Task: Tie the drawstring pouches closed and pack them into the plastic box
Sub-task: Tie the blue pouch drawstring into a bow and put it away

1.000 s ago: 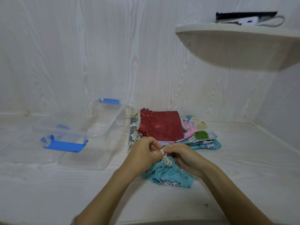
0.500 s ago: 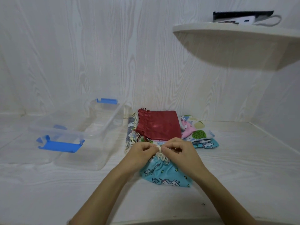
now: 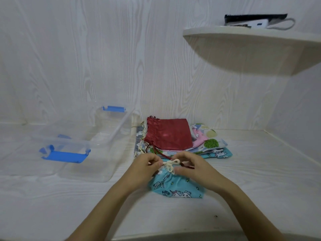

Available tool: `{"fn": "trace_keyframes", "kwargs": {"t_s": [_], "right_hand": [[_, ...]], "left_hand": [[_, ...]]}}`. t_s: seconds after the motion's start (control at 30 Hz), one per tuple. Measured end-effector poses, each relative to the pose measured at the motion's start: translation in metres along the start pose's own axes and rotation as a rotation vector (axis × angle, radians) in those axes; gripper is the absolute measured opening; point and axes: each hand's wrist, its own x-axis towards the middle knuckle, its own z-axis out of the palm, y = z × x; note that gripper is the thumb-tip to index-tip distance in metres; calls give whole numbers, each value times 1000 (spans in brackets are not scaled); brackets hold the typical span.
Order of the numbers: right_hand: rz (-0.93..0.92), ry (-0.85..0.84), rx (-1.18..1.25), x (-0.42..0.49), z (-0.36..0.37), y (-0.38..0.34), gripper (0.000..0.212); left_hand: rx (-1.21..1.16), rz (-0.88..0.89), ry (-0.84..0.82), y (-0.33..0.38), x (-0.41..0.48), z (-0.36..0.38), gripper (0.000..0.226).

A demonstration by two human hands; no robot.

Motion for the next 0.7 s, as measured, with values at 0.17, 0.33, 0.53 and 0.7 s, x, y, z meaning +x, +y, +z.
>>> {"fn": "trace_keyframes", "kwargs": {"t_s": [0.17,0.33,0.53,0.7], "right_hand": [[-99,14,-70,4,2,-21,11],[-261,181,-43,16,-9,-49,13],[-487,368,-64,22,-25,-107,22],[-601,376,-29,41,-26,-164,20]], "left_hand": [[147,22,279,17,-5,-2,26],[-255,-439,-282,46,-7,-20,93],[-855,-307,-290,93,25,-35,99],[-826,-101,-103,138,34,-94,82]]}}
